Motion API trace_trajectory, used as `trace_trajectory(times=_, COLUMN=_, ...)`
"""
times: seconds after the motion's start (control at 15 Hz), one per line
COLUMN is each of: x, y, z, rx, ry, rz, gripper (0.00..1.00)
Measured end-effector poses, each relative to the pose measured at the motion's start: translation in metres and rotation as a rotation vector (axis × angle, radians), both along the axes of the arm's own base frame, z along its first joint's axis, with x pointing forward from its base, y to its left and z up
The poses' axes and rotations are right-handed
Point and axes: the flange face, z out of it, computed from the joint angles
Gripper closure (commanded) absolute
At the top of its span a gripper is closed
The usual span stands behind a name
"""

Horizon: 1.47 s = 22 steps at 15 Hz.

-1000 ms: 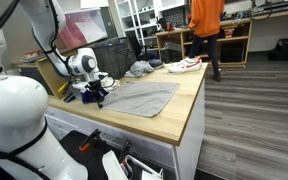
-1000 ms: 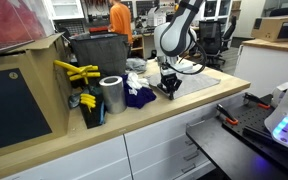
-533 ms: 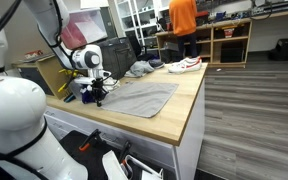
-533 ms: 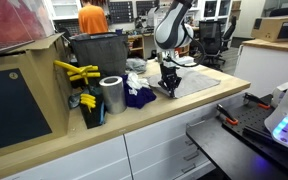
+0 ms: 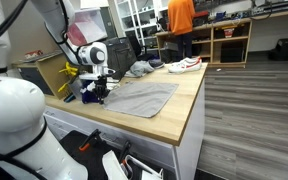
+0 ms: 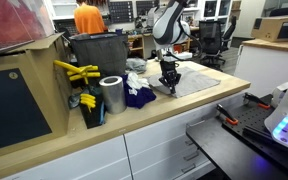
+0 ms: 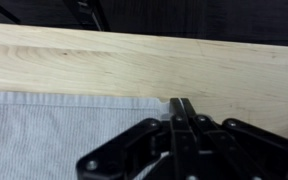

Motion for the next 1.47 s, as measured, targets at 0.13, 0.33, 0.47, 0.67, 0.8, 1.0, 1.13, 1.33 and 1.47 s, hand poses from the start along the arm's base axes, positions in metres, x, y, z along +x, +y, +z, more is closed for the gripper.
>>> trace_trajectory(times=0.13, x=0.004, y=-0.001, z=0.003, rx=0.007, ry=0.011, rz=0.017, gripper=0.99)
trace_trajectory(times=0.33, x=0.009, y=-0.002, z=0.009, rx=0.019, ry=0.029, rz=0.048, gripper=0.99)
trace_trajectory(times=0.47, x=0.013, y=-0.002, z=0.013, rx=0.028, ry=0.043, rz=0.073, gripper=0.99)
trace_trajectory(times=0.67, x=0.017, y=-0.003, z=0.019, rx=0.038, ry=0.062, rz=0.106, gripper=0.99)
trace_trajectory(times=0.8, x=0.02, y=-0.004, z=0.022, rx=0.046, ry=0.068, rz=0.123, gripper=0.99)
trace_trajectory(times=1.0, x=0.023, y=-0.007, z=0.023, rx=0.047, ry=0.067, rz=0.115, gripper=0.99)
trace_trajectory(times=1.13, x=0.024, y=-0.011, z=0.021, rx=0.049, ry=0.071, rz=0.104, gripper=0.99)
trace_trajectory(times=1.33, x=0.027, y=-0.02, z=0.017, rx=0.054, ry=0.078, rz=0.076, gripper=0.99)
trace_trajectory(times=1.47, x=0.028, y=-0.028, z=0.015, rx=0.057, ry=0.081, rz=0.051, gripper=0.99)
